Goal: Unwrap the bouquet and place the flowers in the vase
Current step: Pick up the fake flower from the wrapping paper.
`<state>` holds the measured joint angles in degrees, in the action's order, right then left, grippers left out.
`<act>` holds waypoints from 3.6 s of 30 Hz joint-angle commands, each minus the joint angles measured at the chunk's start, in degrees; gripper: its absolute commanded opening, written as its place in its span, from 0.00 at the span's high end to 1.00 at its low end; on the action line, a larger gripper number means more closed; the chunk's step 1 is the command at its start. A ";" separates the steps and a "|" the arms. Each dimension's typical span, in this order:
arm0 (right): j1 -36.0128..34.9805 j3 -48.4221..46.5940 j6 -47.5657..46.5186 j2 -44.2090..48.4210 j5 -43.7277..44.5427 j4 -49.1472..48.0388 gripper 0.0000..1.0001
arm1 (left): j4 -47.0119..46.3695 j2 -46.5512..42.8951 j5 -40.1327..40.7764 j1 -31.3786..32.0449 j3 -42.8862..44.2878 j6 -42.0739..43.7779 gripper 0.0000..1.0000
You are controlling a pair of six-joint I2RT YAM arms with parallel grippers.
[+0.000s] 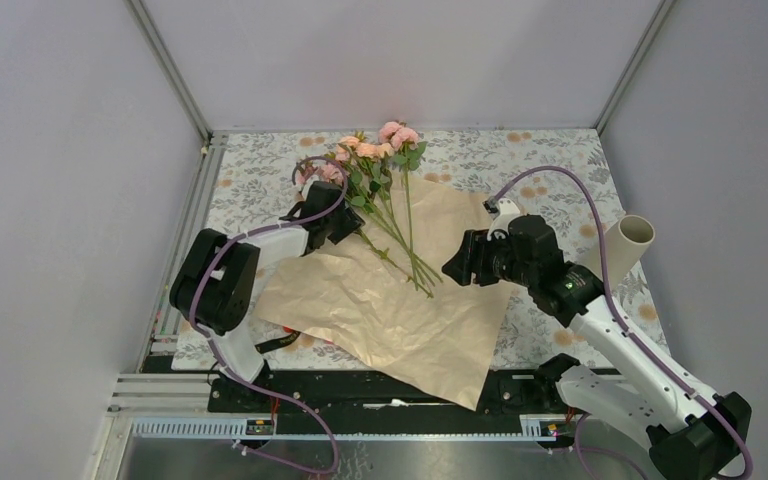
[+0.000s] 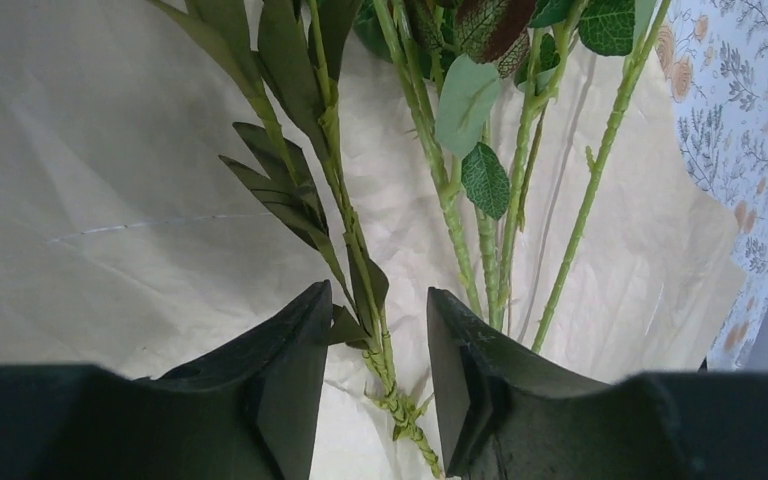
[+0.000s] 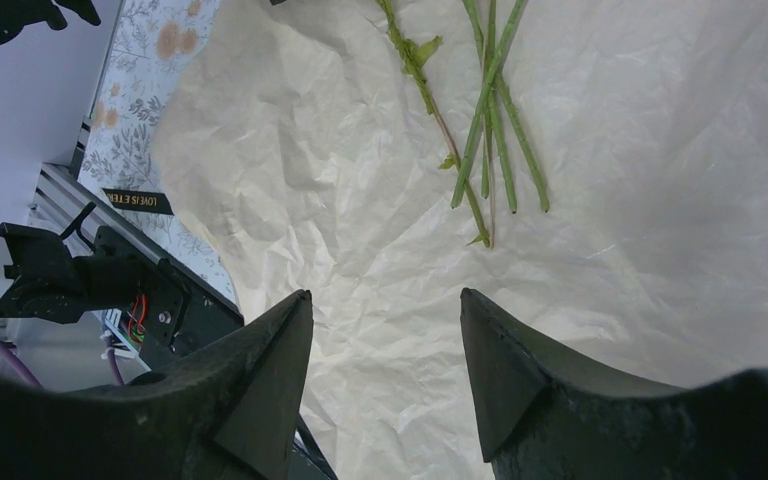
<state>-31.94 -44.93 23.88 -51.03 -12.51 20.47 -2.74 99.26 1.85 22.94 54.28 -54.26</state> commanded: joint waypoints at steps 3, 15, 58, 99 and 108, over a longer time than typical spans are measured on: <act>-0.37 0.80 0.73 0.93 -1.10 -0.46 0.37 | -3.66 2.28 3.43 0.62 2.48 -0.93 0.59; -0.33 1.38 0.90 2.10 0.03 1.56 0.38 | -6.64 1.21 7.45 0.62 -1.58 -2.28 0.78; -3.27 0.46 16.58 3.66 -14.97 -28.41 0.23 | -18.82 -50.55 -12.88 29.63 -18.73 19.05 1.00; -22.46 -10.94 9.84 -6.60 21.21 -12.97 0.57 | -17.10 -46.67 0.99 36.32 -17.65 18.57 1.00; -24.35 -12.69 9.86 -9.53 20.38 -12.76 0.58 | -16.21 -45.22 1.46 36.30 -16.40 18.90 1.00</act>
<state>-54.83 -54.70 33.93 -59.22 6.55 8.08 -15.81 54.08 2.66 59.00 35.99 -35.59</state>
